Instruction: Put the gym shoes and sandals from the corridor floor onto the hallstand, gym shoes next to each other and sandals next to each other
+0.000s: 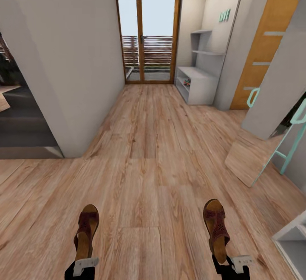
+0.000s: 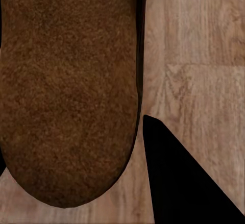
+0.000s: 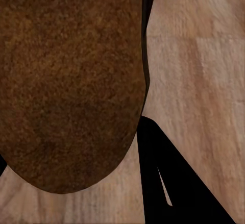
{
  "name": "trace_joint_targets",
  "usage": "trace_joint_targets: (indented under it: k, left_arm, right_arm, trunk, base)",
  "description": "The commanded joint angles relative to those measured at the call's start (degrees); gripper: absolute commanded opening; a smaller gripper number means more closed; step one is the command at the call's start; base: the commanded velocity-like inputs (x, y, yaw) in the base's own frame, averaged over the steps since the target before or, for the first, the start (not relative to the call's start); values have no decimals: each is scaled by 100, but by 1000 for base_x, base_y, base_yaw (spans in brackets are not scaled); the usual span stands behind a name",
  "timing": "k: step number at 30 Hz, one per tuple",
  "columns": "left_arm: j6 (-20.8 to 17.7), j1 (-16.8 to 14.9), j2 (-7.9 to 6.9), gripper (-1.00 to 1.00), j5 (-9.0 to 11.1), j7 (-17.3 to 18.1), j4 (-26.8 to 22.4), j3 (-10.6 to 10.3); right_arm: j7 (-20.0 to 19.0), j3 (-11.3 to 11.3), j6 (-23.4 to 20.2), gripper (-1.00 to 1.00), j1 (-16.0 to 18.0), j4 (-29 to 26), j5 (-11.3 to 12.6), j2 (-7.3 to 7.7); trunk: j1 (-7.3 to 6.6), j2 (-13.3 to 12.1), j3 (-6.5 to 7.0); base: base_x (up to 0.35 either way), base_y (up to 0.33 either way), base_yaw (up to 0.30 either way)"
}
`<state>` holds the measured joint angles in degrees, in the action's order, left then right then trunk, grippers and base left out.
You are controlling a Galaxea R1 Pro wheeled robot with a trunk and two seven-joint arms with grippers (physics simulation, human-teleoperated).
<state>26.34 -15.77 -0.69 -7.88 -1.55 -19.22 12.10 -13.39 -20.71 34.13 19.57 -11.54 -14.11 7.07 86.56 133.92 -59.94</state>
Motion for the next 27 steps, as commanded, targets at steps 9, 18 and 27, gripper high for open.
trace_joint_targets:
  k: [9, 18, 27]
  left_arm:
    - [25, -5, -23, -100, -74, -29, 172, 37]
    - [20, -5, -36, -100, -81, -29, 199, 38]
    - [20, -5, -36, -100, -82, -29, 199, 30]
  right_arm:
    - [-18, -47, 15, -100, 3, 7, -23, -7]
    - [-22, -49, 15, -100, 3, 2, -22, -12]
    - [-23, -47, 15, -100, 3, 2, -22, -26]
  trunk:
    - [2, 2, -4]
    - [2, 2, -4]
    - [2, 2, -4]
  base:
    - [306, 164, 0]
    - [325, 79, 0]
    - [337, 2, 0]
